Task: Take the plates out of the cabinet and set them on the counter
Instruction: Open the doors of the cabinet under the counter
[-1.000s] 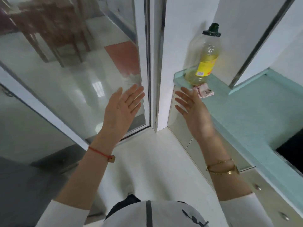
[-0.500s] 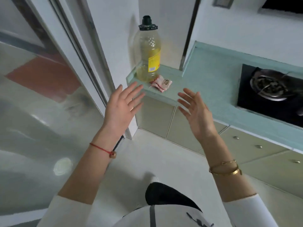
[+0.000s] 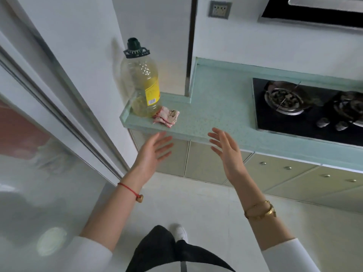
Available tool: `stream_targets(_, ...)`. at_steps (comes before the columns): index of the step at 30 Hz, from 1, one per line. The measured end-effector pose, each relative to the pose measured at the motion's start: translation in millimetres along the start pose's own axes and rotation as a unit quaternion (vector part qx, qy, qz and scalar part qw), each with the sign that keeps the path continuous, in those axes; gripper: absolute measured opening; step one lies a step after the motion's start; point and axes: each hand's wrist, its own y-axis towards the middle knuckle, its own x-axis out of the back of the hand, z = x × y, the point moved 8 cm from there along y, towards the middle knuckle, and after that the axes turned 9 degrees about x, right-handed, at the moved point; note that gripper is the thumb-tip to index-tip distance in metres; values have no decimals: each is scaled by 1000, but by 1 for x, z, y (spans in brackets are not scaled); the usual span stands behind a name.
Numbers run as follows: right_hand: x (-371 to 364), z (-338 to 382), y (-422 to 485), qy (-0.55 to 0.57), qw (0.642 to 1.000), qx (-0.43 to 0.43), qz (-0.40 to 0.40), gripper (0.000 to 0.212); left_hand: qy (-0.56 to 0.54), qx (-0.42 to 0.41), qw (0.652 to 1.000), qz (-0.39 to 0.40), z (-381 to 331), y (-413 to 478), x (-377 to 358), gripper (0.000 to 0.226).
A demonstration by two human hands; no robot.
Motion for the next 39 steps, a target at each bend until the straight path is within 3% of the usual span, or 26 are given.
stream_targets(12,-10,-69,51,-101,994,22,-40,30,49,96,994,0,32,105,25,44)
stream_targets(17,-14,-111,70,-189,980,58,-27,27,64,97,993,-20,59,152,38,27)
stream_targets(22,-14,-177,86,-298,945,132,5,25,92,49,994,-45,95,223,51,47)
stream_targets(27,-15,-243,114,-364,906,215,35,30,82,-15,996,-36,131,292,59,51)
stream_targets(33,-22,-296,147,-344,884,315,27,35,29,-106,994,13,145,338,63,52)
stream_targets(39,-29,-328,157,-293,860,417,-8,42,34,-212,970,114,142,353,56,45)
